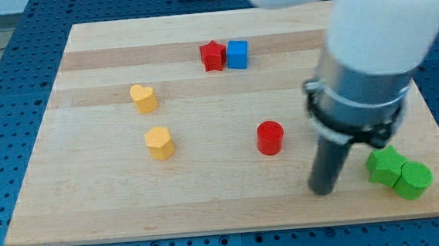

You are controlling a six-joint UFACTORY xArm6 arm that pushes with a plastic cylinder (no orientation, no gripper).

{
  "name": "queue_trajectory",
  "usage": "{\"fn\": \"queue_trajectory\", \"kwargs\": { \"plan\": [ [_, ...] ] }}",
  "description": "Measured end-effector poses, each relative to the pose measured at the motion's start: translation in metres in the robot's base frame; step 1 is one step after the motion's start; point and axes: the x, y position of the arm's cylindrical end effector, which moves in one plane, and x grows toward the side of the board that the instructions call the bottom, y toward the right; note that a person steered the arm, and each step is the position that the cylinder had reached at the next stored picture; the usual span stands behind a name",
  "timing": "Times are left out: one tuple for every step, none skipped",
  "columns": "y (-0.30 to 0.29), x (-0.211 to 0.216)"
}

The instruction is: Push the yellow hexagon to the top left of the blue triangle

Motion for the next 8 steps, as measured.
{"fn": "queue_trajectory", "kwargs": {
  "plan": [
    [-0.078, 0.027],
    [-0.155, -0.003],
    [-0.184, -0.055],
    [-0.257, -0.047],
    [-0.248, -0.068],
    [-0.215, -0.078],
    [-0.191, -0.088],
    [-0.191, -0.116]
  ]
}}
